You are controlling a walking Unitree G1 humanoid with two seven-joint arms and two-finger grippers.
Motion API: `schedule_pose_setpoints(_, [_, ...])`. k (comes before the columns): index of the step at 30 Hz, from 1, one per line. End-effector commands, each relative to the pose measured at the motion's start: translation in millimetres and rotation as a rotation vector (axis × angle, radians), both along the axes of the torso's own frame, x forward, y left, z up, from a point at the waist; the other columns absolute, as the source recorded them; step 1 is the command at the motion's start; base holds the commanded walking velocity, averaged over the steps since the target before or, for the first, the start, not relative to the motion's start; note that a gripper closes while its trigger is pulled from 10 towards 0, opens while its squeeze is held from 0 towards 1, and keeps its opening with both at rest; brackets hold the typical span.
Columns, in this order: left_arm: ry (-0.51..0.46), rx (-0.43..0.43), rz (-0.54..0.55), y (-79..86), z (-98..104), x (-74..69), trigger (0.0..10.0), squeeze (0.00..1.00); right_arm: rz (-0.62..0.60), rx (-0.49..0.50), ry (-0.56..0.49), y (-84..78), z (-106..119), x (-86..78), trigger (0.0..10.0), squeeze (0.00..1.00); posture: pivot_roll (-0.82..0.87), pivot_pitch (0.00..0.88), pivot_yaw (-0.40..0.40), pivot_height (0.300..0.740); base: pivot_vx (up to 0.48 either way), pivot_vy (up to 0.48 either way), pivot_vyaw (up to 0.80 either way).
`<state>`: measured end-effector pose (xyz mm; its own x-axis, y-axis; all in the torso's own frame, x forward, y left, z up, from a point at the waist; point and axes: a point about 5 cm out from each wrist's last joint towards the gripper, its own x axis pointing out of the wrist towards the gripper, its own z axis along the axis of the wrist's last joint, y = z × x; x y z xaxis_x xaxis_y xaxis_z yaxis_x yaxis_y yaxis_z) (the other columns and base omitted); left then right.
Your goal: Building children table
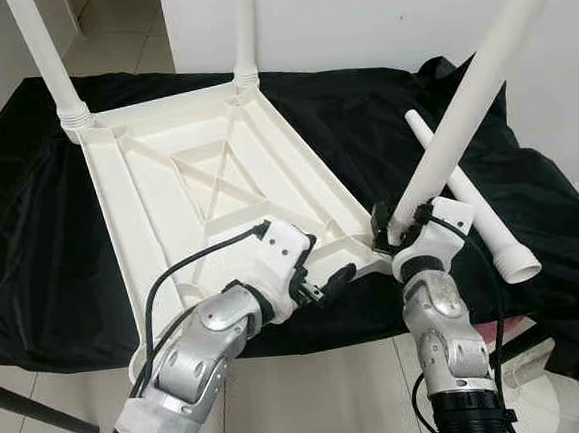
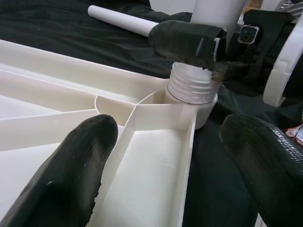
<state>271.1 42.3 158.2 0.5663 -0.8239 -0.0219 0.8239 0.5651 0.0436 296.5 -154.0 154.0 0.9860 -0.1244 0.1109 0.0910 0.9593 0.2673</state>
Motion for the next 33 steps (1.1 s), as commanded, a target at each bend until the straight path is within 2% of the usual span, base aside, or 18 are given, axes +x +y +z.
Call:
schedule_pose_setpoints(1, [0.000,0.019,-0.040,1.2,-1,0.7,10.0,0.00,0.043,-0.015,-0.019,-5.8,-2,-3.3,10.0,1.00,0.00,0.077,-0.049,0.740,0.000,0.000,0.00])
schedule_pose_setpoints(5, [-0.006,0.028,-0.039,3.1,-1,1.7,10.0,0.00,0.098,-0.043,-0.035,-9.4,-2,-3.1,10.0,1.00,0.00,0.076,-0.047,0.740,0.000,0.000,0.00])
schedule_pose_setpoints(6, [-0.007,0.032,-0.036,4.9,-1,2.7,10.0,0.00,0.151,-0.060,-0.048,-10.6,-2,-2.5,10.0,0.76,0.00,0.074,-0.048,0.740,0.000,0.000,0.00])
schedule_pose_setpoints(7, [-0.007,0.032,-0.036,4.9,-1,2.7,10.0,0.00,0.151,-0.060,-0.048,-10.6,-2,-2.5,10.0,0.76,0.00,0.074,-0.048,0.740,0.000,0.000,0.00])
schedule_pose_setpoints(8, [-0.007,0.034,-0.036,5.7,-1,2.9,10.0,0.00,0.200,-0.072,-0.062,-10.2,-1,-1.5,10.0,0.00,0.00,0.073,-0.049,0.740,0.000,0.000,0.00])
schedule_pose_setpoints(10, [-0.007,0.035,-0.042,5.7,-2,2.3,10.0,0.00,0.288,-0.117,-0.083,-9.3,1,0.7,10.0,0.00,0.00,0.068,-0.051,0.740,0.000,0.000,0.00])
schedule_pose_setpoints(12, [-0.007,0.035,-0.042,5.7,-2,2.3,10.0,0.00,0.288,-0.117,-0.083,-9.3,1,0.7,10.0,0.00,0.00,0.068,-0.051,0.740,0.000,0.000,0.00])
schedule_pose_setpoints(13, [-0.008,0.031,-0.052,4.3,-2,1.0,10.0,0.00,0.337,-0.145,-0.098,-9.1,3,2.2,10.0,0.00,-0.01,0.066,-0.051,0.740,0.000,0.000,0.00])
schedule_pose_setpoints(14, [-0.008,0.031,-0.052,4.3,-2,1.0,10.0,0.00,0.337,-0.145,-0.098,-9.1,3,2.2,10.0,0.00,-0.01,0.066,-0.051,0.740,0.000,0.000,0.00])
schedule_pose_setpoints(17, [0.000,0.015,-0.103,-1.2,-1,-3.8,10.0,0.00,0.463,-0.186,-0.113,-10.6,2,8.2,10.0,0.00,0.00,0.059,-0.050,0.740,0.000,0.000,0.00])
schedule_pose_setpoints(22, [0.009,0.009,-0.139,-3.7,-1,-7.1,10.0,0.00,0.517,-0.203,-0.115,-11.8,1,11.6,10.0,0.00,0.00,0.052,-0.048,0.740,0.000,0.000,0.00])
schedule_pose_setpoints(25, [0.024,0.015,-0.195,-7.3,-4,-14.0,10.0,0.00,0.583,-0.250,-0.107,-14.2,-1,16.2,10.0,0.00,0.00,0.049,-0.048,0.740,0.000,0.000,0.00])
schedule_pose_setpoints(29, [0.029,0.020,-0.213,-8.0,-5,-16.0,10.0,0.00,0.612,-0.280,-0.096,-16.6,-3,17.5,10.0,0.00,0.00,0.046,-0.050,0.740,0.000,0.000,0.00])
schedule_pose_setpoints(30, [0.031,0.027,-0.219,-7.9,-6,-16.7,10.0,0.00,0.626,-0.299,-0.089,-19.6,-4,18.2,9.7,0.00,0.00,0.045,-0.052,0.740,0.000,0.000,0.00])
schedule_pose_setpoints(31, [0.031,0.031,-0.223,-7.9,-6,-17.1,10.0,0.00,0.646,-0.310,-0.083,-22.2,-5,18.3,4.7,0.00,0.00,0.044,-0.053,0.740,0.000,0.000,0.00])
schedule_pose_setpoints(33, [0.031,0.031,-0.223,-7.9,-6,-17.1,10.0,0.00,0.646,-0.310,-0.083,-22.2,-5,18.3,4.7,0.00,0.00,0.044,-0.053,0.740,0.000,0.000,0.00])
